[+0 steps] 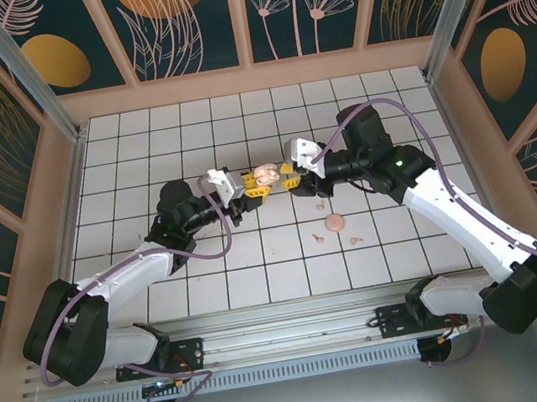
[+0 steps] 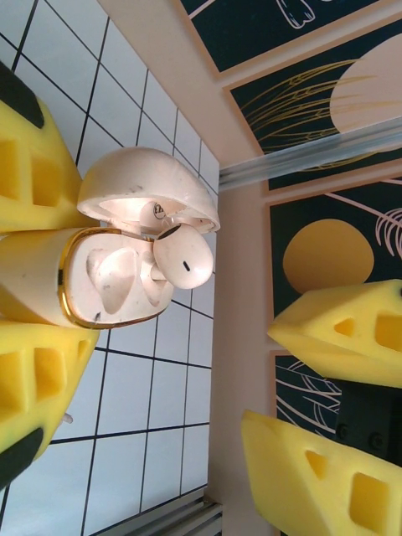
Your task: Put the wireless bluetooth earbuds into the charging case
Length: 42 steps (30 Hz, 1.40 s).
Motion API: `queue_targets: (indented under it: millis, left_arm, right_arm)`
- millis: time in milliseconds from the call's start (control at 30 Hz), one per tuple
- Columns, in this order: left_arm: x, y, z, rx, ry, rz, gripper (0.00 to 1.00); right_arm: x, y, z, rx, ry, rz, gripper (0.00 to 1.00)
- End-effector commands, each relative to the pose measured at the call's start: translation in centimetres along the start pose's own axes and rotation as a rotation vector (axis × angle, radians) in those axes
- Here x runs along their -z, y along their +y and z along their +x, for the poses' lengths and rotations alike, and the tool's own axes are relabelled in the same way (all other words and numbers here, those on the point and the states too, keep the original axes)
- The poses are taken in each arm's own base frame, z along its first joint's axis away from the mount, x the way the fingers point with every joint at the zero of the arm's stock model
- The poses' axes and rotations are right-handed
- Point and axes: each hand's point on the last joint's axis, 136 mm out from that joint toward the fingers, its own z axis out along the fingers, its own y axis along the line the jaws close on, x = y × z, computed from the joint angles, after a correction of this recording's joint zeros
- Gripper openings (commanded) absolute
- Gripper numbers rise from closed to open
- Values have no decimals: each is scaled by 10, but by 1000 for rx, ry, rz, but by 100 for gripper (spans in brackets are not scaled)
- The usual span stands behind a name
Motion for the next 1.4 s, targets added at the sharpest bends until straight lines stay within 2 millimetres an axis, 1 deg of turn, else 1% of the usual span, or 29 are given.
queue_targets:
  millis: [0,167,533,800,867,967,1067,1133,1233,1367]
  left_arm:
    - [0,-3,-25,-59,-50,27,11]
    - [0,-4,-27,-63,-54,30,11]
    - [-1,-5,-29,-62,-58,38,12]
    - [0,-5,-31,-71,-57,42,12]
    - [0,-5,-30,-72,-55,41,12]
    - [0,-5,-31,-78,-52,40,11]
    - [0,-6,-29,-76,-47,41,12]
    - [0,-5,-29,-76,-47,39,11]
    - [0,-5,-29,-76,-45,37,11]
    - [1,-2,-23,-75,-33,17,11]
  right_arm:
    - [-1,-9,-6,60,-19,24,30]
    - [-5,-13,-5,71,-18,28,30]
    - [-15,-13,-1,68,-22,-9,30]
    - [-24,-7,10,81,34,-70,29]
    - [-26,-7,15,90,60,-79,29]
    - [-27,-6,23,110,102,-96,28]
    - [-27,-6,24,134,120,-103,27]
    - [-25,-8,23,142,120,-92,27]
    - [-18,-11,12,143,71,-63,30]
    - [-6,-3,-8,132,-31,-46,30]
